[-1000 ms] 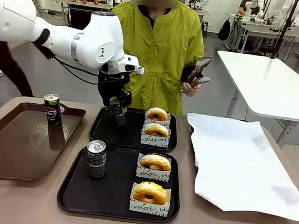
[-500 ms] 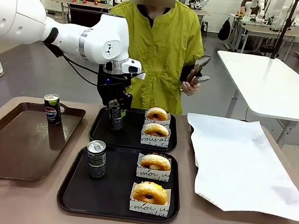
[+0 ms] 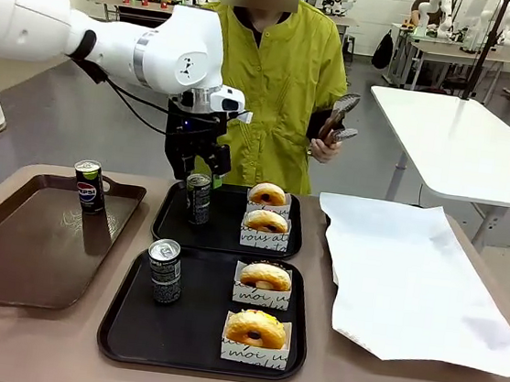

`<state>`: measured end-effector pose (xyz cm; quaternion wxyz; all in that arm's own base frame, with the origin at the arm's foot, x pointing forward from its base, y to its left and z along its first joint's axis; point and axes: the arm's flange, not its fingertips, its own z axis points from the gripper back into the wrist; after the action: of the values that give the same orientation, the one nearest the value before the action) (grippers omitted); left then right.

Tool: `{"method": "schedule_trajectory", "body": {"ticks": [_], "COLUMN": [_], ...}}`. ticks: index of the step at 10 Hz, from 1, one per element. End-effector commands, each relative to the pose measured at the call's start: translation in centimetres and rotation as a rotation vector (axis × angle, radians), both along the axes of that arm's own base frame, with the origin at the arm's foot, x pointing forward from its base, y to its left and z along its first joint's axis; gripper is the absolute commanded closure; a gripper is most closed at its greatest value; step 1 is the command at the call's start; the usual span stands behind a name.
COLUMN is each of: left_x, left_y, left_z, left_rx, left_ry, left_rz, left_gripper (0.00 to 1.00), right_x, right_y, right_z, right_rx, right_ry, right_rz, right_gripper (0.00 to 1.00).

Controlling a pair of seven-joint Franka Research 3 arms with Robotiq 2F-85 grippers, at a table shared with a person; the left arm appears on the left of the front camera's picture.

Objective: Set up donuts and drinks on trays.
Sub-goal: Pick up one Pepsi coke from the Handle tray and place it on the Flat Tray without a Pepsi coke.

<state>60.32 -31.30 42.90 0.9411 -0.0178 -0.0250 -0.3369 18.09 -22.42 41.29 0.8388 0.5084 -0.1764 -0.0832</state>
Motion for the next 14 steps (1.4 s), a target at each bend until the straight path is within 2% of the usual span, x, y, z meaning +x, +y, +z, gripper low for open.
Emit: {"method": "schedule_trajectory", "body": {"ticks": [1,2,6,8,9,14], "left_x": [-4.3,-5.4,-10.8,-12.1,-9.8,-9.8], "left_y": [1.3,1.6,3.4,4.6,3.0,3.0], "left_z": [1.5,2.2,3.9,4.4,4.7,4.7], "left_rx": [0.037,0.043,0.032,0.018,0.010,0.010], "left_ry": [-0.038,-0.047,-0.169,-0.183,-0.131,-0.131], "left_rz": [0.003,0.027,0.165,0.208,0.151,0.151], "left_gripper": [0.00,0.00,0.00,0.00,0.00,0.00], "right_x": [0.0,0.0,0.0,0.0,0.0,0.0], "right_y": [0.1,0.1,0.1,0.1,0.1,0.1], "right_z": [-0.1,-0.1,-0.1,-0.1,-0.1,-0.1], "right_rx": [0.016,0.016,0.016,0.016,0.016,0.016], "right_ry": [-0.024,-0.024,-0.024,-0.024,-0.024,-0.024], "right_rz": [0.002,0.002,0.002,0.002,0.002,0.002], "right_gripper": [0.00,0.00,0.00,0.00,0.00,0.00]}}
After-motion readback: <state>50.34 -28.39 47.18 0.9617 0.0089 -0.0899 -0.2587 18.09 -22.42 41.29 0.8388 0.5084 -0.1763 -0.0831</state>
